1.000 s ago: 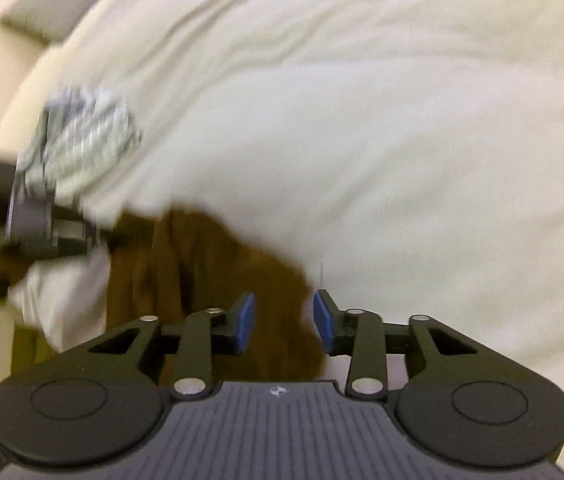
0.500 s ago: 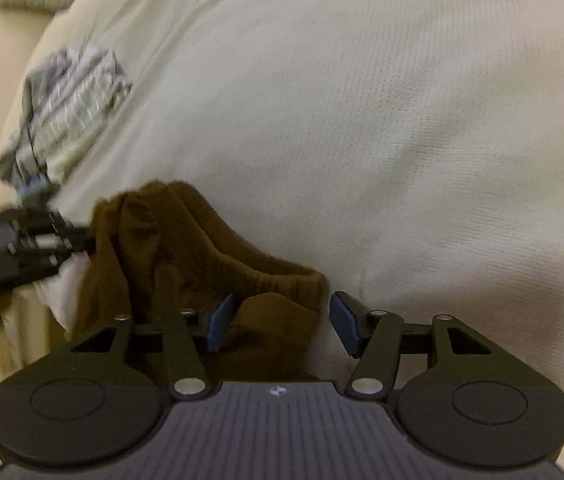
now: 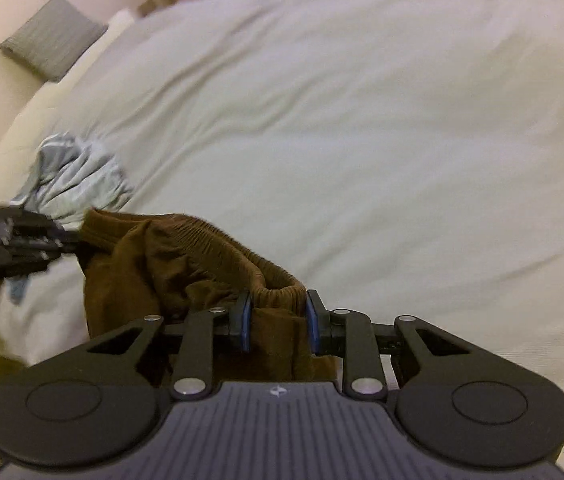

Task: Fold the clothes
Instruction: 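Hold the shorts waistband with both grippers and raise it to shake out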

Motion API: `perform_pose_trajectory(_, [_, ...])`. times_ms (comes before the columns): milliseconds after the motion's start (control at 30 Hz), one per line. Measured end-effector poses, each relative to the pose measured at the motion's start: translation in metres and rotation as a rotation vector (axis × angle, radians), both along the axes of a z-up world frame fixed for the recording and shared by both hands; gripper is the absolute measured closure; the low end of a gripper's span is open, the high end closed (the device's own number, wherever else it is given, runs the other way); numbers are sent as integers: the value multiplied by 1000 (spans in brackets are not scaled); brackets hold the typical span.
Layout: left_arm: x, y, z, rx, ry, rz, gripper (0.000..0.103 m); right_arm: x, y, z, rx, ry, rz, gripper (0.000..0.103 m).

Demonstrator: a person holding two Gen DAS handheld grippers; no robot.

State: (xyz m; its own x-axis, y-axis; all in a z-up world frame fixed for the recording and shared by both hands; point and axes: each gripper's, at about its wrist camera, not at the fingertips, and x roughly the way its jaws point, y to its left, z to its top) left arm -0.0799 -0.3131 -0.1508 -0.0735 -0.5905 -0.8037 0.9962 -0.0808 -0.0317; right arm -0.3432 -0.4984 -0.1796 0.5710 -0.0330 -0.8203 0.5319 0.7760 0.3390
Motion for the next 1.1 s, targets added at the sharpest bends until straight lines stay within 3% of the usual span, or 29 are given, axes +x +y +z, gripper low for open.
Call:
perform_pose_trajectory(100, [-23, -26, 32, -62, -18, -91, 96, -35, 13, 53, -160, 13, -50, 77])
perform_pose_trajectory(233, [-37, -75, 57, -126, -3, -122, 96, -68, 5, 103, -231, 11, -168, 77])
perform_pose_trajectory(367, [-34, -147, 48, -148, -3, -71, 95, -73, -41, 107, -276, 11, -242, 73])
perform_pose_trajectory(467, [-23, -191, 7, -95, 13, -20, 96, -65, -87, 82, -318, 4, -294, 57])
perform_pose_trajectory(667, [-35, -228, -72, 42, -61, -5, 96, -74, -149, -3, -109, 50, -227, 58])
perform_pose_trajectory(800, [-25, -202, -89, 110, -71, 62, 96, -79, -166, -48, -12, 64, -150, 57])
perform_pose_trajectory(900, [-6, -192, -101, 132, -39, 154, 96, -73, -196, -62, -7, 9, -156, 52])
perform_pose_trajectory(1033, [4, -183, -103, 141, -5, 227, 96, -41, -239, -95, 40, -19, -111, 49])
perform_pose_trajectory(1100, [1, -182, -99, 134, -10, 234, 96, -20, -254, -119, 113, -17, -99, 49])
